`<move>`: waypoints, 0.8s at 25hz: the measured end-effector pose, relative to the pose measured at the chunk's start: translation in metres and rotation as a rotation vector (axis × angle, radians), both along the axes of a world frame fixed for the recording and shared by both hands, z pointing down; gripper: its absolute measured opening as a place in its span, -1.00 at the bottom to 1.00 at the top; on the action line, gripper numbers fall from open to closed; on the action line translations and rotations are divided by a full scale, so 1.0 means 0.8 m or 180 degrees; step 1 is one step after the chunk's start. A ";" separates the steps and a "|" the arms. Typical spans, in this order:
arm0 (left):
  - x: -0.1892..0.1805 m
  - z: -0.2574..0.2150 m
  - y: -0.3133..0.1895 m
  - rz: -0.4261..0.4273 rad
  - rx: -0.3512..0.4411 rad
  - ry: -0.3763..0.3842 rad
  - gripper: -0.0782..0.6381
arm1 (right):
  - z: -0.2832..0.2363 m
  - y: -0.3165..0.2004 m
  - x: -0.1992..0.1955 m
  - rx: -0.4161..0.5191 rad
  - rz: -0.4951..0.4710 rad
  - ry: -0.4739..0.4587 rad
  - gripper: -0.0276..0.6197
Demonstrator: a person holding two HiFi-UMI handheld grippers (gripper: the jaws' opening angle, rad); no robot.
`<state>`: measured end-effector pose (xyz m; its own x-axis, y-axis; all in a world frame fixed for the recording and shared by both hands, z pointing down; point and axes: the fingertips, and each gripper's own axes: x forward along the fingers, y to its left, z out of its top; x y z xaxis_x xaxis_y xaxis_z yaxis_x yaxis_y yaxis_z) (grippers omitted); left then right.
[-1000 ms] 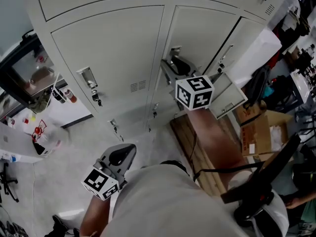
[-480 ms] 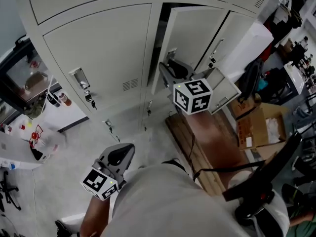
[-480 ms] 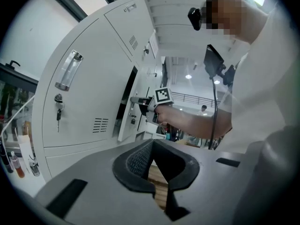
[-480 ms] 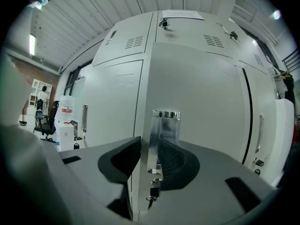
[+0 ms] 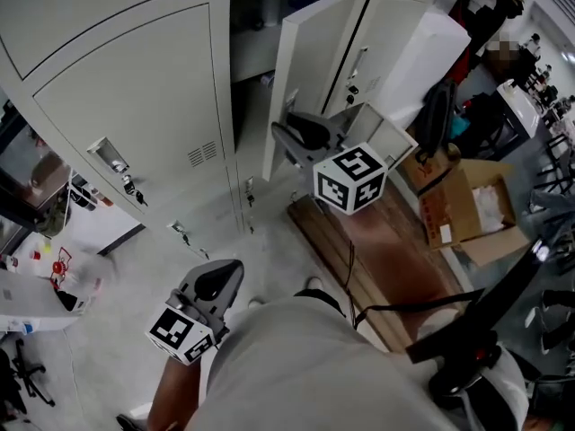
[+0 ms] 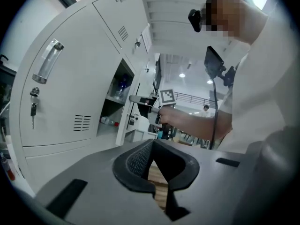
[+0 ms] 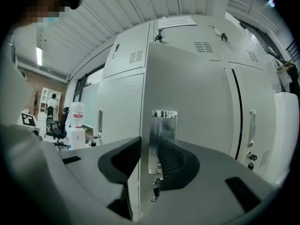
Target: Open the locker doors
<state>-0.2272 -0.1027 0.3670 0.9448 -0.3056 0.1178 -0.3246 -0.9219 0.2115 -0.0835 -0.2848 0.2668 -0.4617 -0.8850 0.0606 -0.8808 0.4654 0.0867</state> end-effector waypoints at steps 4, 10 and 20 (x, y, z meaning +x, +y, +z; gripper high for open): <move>0.024 0.000 0.007 0.0122 -0.0003 -0.0029 -0.75 | 0.001 0.022 0.016 0.0014 -0.0179 -0.0035 -0.58; 0.070 -0.001 0.016 0.0290 -0.0012 -0.0056 -0.75 | 0.002 0.054 0.050 0.0032 -0.0465 -0.0074 -0.58; 0.167 -0.016 0.023 0.0475 -0.0005 -0.0087 -0.75 | 0.000 0.096 0.118 0.0030 -0.0855 -0.0057 -0.58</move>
